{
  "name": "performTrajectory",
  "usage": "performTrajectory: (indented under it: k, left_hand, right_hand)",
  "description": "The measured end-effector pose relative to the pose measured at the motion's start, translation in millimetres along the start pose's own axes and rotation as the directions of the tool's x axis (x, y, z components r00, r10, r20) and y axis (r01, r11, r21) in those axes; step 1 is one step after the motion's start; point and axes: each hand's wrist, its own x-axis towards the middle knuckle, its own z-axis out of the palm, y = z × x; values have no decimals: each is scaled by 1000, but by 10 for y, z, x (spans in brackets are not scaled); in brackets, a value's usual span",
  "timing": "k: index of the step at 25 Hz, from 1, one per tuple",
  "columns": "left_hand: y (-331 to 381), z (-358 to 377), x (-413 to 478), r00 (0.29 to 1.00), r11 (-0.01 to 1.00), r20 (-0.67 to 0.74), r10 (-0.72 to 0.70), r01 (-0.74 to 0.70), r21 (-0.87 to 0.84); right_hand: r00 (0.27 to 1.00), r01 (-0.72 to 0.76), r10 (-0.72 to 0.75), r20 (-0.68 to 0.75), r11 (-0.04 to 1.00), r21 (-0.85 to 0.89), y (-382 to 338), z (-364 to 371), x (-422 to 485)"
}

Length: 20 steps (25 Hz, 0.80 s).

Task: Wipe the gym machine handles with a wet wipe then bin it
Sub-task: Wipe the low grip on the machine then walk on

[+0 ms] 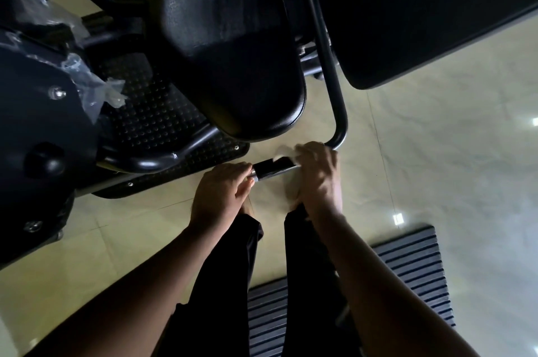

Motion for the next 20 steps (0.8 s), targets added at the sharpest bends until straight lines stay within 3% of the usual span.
performTrajectory:
  k: [1, 2, 3, 5, 6, 7, 10, 12, 14, 18, 20]
  left_hand:
    - [-2, 7, 2, 1000, 1000, -3, 0, 0, -6]
    - [-5, 16, 5, 1000, 1000, -2, -1, 1, -12]
    - [-15, 24, 9, 1000, 1000, 2, -4, 4, -20]
    - [-38, 29, 8, 1000, 999, 12, -6, 7, -33]
    - [-40, 24, 9, 1000, 999, 10, 1, 0, -36]
    - [-34, 11, 15, 1000, 999, 2, 12, -12, -33]
    - [-6, -40, 19, 999, 998, 1, 42, -41, -45]
    - [-25, -38, 15, 999, 998, 20, 39, -38, -57]
    - [-64, -21, 11, 998, 998, 40, 39, -37, -50]
    - [-104, -11, 42, 996, 994, 17, 83, -81, -68]
    - [-94, -5, 15, 997, 996, 6, 71, -70, -59]
  right_hand:
    - [967, -206, 221, -127, 972, 115, 1, 8, -19]
    - [855, -413, 468, -226, 876, 250, -46, 11, -26]
    - [683, -573, 689, -244, 712, 406, -120, 19, -11]
    - [354, -650, 934, -49, 284, 705, -291, 25, 63]
    - [255, -621, 966, 39, 132, 773, -280, 110, 73]
    - [234, -592, 966, 110, 52, 805, -261, 200, 26]
    - [293, -592, 893, 342, -112, 798, -334, 426, -150]
    - [261, -532, 875, 408, -223, 817, -480, 430, -192]
    - [237, -481, 901, 364, -216, 849, -547, 467, -179]
    - [332, -565, 881, 337, -100, 819, -739, 351, -180]
    - [398, -620, 891, 217, 87, 780, -830, 271, -231]
